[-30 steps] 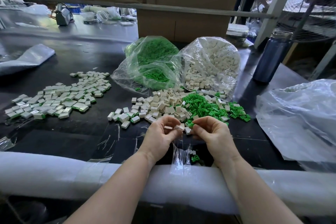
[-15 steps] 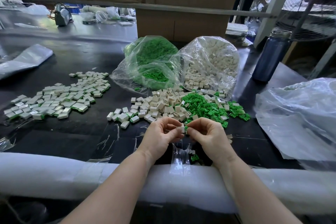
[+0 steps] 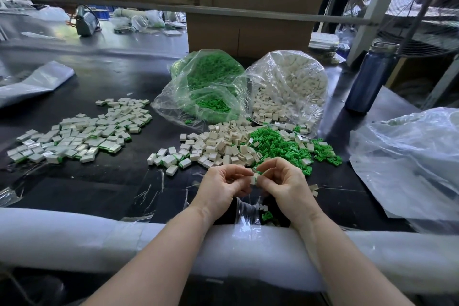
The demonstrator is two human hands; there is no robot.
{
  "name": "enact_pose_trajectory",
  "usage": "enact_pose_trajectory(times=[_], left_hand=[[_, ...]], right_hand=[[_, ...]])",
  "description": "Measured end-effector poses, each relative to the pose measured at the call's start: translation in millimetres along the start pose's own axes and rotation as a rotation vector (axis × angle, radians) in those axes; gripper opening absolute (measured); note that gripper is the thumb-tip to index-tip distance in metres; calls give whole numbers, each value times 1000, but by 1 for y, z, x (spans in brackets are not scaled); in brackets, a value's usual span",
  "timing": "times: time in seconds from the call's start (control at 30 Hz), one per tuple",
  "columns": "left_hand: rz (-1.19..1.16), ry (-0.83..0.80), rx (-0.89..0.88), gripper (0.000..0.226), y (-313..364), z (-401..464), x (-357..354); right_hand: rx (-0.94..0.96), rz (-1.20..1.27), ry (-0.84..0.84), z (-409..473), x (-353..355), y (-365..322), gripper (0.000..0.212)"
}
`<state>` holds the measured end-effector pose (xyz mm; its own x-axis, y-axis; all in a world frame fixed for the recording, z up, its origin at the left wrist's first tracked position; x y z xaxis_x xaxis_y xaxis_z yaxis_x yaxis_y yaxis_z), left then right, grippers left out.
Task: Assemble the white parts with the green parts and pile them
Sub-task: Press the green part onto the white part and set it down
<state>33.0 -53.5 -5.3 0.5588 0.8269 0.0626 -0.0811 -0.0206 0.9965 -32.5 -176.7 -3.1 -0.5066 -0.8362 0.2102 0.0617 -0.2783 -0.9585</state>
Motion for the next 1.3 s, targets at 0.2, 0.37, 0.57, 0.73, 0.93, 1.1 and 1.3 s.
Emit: enact_pose_trajectory(times=[0.2,0.37,0.57,0.73,0.93,1.1,1.3], left_hand=[[29,-9,-2,10,1,-1,-1],[51,-33,-11,14,1,-2,-2],[114,-61,-34,11,1,-2,-3],[115,-47,-50,12,2,-1,-2],[145,-20,-95,24,2,-2,-4],[172,-6,-103,12,-1,1,-3],[80,28,-30,15,-7,4,3]], right_hand=[[-27,11,-24,-1,-2,-2,25],[-41,29,-37,-1,-1,0,26],[-44,42,-64,-2,-2,2,23],[-50,41,-61,-1,-3,2,21],[-101,83,24,1,2,5,11],[-137,167,24,-1,3,5,6],[-121,71,-18,-2,1,4,6]])
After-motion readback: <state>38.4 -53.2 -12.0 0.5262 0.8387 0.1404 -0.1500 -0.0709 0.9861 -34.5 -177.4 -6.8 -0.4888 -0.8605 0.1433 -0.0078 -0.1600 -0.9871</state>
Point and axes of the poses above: each hand's wrist, its own z-axis towards the middle knuckle, its own x-axis out of the back of the hand, y = z × x, the point moved 5 cm from there along z, towards the middle knuckle, and after that the axes turned 4 degrees about y, right-handed, at the moved point
